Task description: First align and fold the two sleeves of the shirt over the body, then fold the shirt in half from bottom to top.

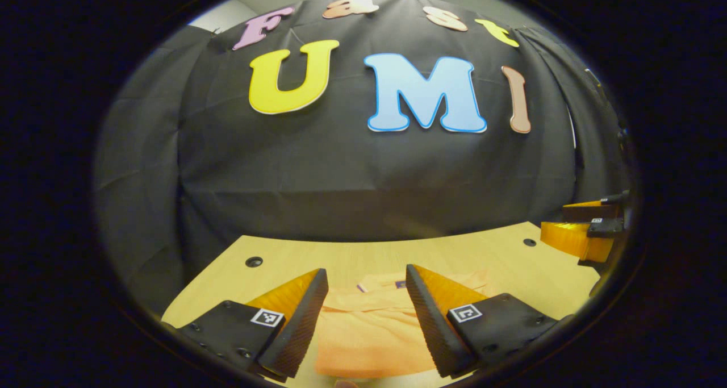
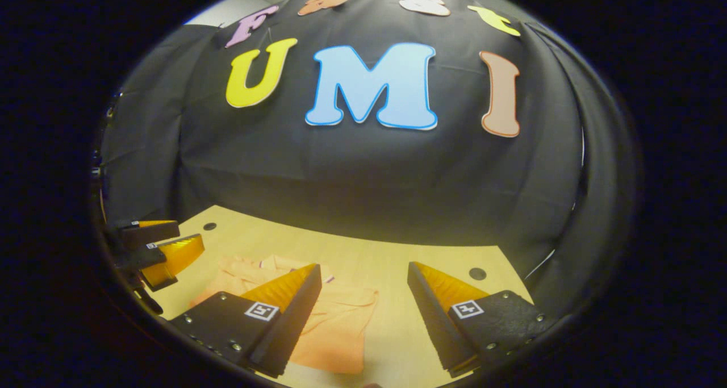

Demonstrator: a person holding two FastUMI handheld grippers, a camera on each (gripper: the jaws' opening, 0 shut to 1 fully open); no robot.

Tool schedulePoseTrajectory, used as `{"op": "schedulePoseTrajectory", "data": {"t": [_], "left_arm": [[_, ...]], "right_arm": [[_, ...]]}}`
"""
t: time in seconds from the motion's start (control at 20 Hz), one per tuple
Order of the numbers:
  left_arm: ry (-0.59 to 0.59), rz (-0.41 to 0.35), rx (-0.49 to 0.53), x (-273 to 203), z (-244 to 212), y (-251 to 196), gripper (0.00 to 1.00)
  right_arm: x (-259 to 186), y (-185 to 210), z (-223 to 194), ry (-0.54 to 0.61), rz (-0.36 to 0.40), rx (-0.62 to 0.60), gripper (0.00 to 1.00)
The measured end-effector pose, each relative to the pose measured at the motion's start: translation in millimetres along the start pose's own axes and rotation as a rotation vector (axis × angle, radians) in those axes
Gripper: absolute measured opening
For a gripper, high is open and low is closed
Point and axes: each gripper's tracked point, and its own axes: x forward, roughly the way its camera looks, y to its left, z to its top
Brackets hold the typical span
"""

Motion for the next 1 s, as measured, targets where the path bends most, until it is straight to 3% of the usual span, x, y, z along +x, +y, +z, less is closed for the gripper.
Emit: {"op": "schedulePoseTrajectory", "data": {"t": [0.25,0.35,0.5,1.0], "left_arm": [[-0.076,0.010,-0.005,-52.8,21.3,-4.5,0.94],[-0.107,0.005,-0.013,-70.4,32.7,-1.6,0.90],[-0.137,0.022,-0.009,-99.0,43.0,10.4,0.94],[-0.186,0.050,0.006,-166.3,55.8,28.2,0.88]], "right_arm": [[-57.1,16.6,17.3,-0.075,0.025,0.033,0.94],[-75.6,17.3,24.6,-0.103,0.006,0.038,0.95],[-101.1,15.5,29.7,-0.126,-0.041,0.016,0.94],[-179.1,23.1,10.8,-0.120,-0.135,0.005,0.94]]}}
